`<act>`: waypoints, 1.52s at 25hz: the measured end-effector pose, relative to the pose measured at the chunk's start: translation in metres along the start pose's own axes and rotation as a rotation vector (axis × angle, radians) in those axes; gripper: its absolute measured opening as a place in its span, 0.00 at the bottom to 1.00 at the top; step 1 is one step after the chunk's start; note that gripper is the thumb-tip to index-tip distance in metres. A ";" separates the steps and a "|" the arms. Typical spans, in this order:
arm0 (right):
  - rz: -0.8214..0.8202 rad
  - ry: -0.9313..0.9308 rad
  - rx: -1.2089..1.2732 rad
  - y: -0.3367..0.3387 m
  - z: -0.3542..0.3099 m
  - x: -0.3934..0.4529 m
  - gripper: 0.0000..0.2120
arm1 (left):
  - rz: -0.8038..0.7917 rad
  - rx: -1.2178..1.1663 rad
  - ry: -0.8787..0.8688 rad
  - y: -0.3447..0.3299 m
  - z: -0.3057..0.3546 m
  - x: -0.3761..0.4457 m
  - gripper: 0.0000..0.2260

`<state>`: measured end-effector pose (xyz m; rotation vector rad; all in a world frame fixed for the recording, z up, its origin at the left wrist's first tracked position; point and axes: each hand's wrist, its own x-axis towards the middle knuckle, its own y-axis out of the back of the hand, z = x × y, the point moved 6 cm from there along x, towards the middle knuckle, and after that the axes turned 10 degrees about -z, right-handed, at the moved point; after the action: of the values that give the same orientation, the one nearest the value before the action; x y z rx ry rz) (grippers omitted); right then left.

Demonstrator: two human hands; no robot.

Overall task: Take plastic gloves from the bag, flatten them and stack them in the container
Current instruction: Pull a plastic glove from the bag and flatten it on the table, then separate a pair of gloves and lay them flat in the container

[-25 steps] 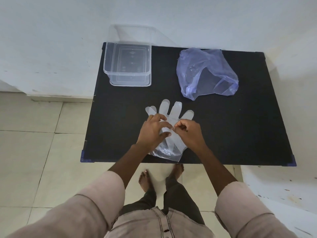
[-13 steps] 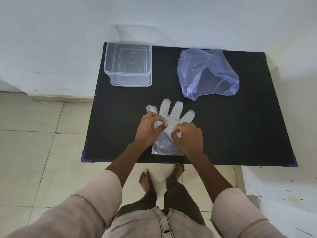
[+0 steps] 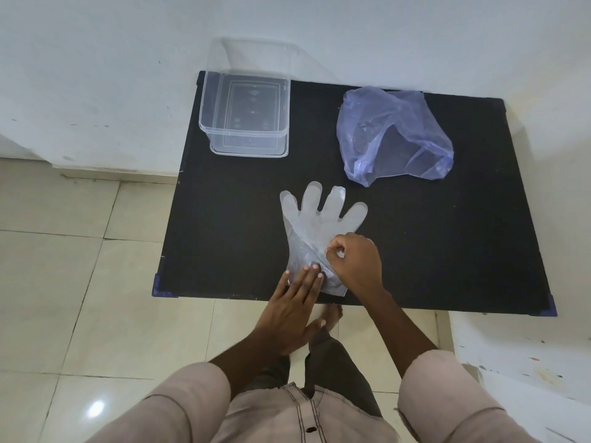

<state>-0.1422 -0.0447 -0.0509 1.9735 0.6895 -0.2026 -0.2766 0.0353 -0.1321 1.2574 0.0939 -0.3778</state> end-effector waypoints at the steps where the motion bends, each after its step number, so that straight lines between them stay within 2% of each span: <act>1: -0.001 0.006 -0.001 0.000 0.000 0.000 0.13 | -0.014 0.009 -0.008 -0.001 0.000 0.002 0.34; 5: 0.071 0.085 0.044 -0.002 0.003 0.000 0.11 | -0.093 0.048 -0.018 -0.007 -0.004 0.009 0.36; 9: 0.053 0.070 0.027 0.001 0.002 0.002 0.10 | -0.163 0.031 0.020 -0.018 -0.012 0.008 0.37; 15: 0.113 0.074 -0.054 0.039 -0.002 0.018 0.05 | -0.193 0.036 0.030 -0.017 -0.013 0.007 0.37; 29: 0.226 0.086 -0.223 0.143 -0.018 0.064 0.10 | -0.268 0.073 0.008 -0.020 -0.017 0.009 0.38; 38: 0.354 0.088 -0.247 0.195 -0.037 0.053 0.09 | -0.336 0.102 -0.012 -0.007 -0.016 0.014 0.37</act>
<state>0.0033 -0.0592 0.0940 1.8367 0.3891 0.1772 -0.2633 0.0453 -0.1475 1.3419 0.2813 -0.6870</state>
